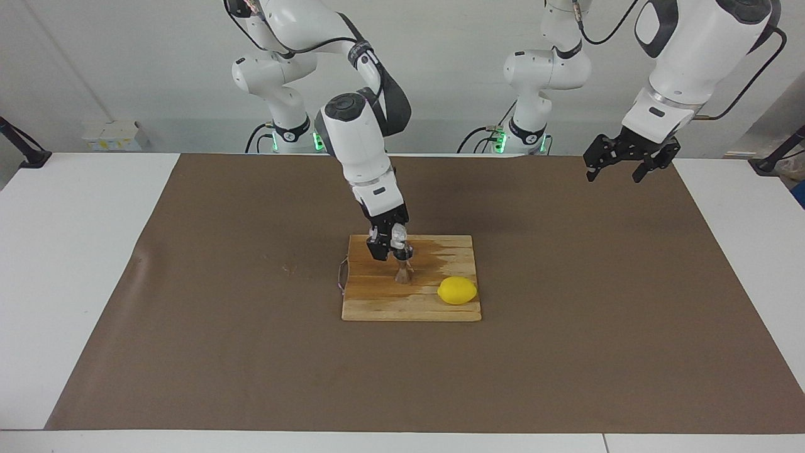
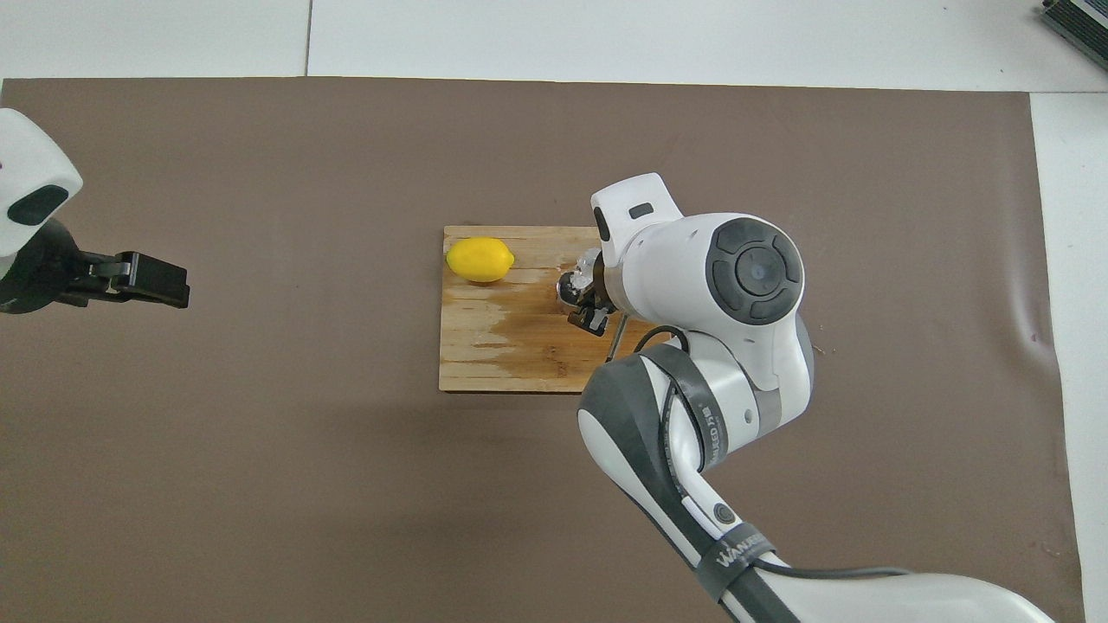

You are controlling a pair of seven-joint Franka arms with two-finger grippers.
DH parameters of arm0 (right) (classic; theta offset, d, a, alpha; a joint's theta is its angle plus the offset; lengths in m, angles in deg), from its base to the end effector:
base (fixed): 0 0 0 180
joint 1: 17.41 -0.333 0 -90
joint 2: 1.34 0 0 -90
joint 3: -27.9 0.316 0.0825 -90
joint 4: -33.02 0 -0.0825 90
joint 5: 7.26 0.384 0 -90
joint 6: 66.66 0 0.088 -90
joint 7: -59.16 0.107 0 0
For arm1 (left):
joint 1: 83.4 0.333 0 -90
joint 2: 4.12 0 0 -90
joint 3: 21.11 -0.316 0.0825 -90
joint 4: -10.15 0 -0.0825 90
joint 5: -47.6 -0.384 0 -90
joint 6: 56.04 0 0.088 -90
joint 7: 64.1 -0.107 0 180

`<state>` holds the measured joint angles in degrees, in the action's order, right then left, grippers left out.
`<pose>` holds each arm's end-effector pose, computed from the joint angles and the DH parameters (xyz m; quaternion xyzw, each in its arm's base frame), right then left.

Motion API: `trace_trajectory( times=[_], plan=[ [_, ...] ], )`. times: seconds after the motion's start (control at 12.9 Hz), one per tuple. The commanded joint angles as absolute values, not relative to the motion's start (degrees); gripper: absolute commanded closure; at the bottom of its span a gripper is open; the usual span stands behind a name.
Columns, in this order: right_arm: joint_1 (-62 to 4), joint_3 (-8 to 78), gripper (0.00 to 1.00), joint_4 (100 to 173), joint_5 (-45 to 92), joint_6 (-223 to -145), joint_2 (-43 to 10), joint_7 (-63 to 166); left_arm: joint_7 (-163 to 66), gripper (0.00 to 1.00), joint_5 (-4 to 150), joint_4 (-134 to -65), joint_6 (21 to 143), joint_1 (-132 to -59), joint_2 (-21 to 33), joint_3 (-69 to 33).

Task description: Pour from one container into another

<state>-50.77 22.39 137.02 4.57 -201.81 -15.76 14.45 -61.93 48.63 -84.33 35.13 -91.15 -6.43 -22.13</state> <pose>0.5720 0.3102 0.4320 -0.8286 -0.5358 -0.1547 0.0489 0.5387 -0.0653 0.6115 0.9991 -0.0395 -0.0094 0.0086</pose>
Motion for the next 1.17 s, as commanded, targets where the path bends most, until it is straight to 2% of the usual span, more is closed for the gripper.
trace_trajectory(
  times=[0.0, 0.31, 0.54, 0.78, 1.09],
  plan=[
    [-50.0, 22.8, 0.93, 138.0, 9.5, -202.9, -15.2, 9.0, -62.3, 0.00, 47.7, -84.5, 34.6, -90.4, -6.7, -21.7],
    [-49.3, 22.7, 0.93, 142.3, 14.7, -203.7, -11.9, 1.3, -62.3, 0.00, 47.7, -84.5, 34.7, -90.4, -6.7, -21.6],
    [-47.6, 22.8, 0.94, 143.1, 15.6, -203.7, -11.6, -3.3, -62.3, 0.00, 47.7, -84.5, 34.6, -90.4, -6.7, -21.6],
    [-47.2, 22.6, 0.99, 144.6, 31.3, -206.0, -11.4, -16.6, -62.3, 0.00, 47.7, -84.5, 34.6, -90.4, -6.7, -21.6],
    [-44.2, 22.7, 0.99, 146.2, 45.5, -206.2, -10.6, -31.2, -62.3, 0.00, 47.7, -84.5, 34.6, -90.4, -6.7, -21.7]
  ],
)
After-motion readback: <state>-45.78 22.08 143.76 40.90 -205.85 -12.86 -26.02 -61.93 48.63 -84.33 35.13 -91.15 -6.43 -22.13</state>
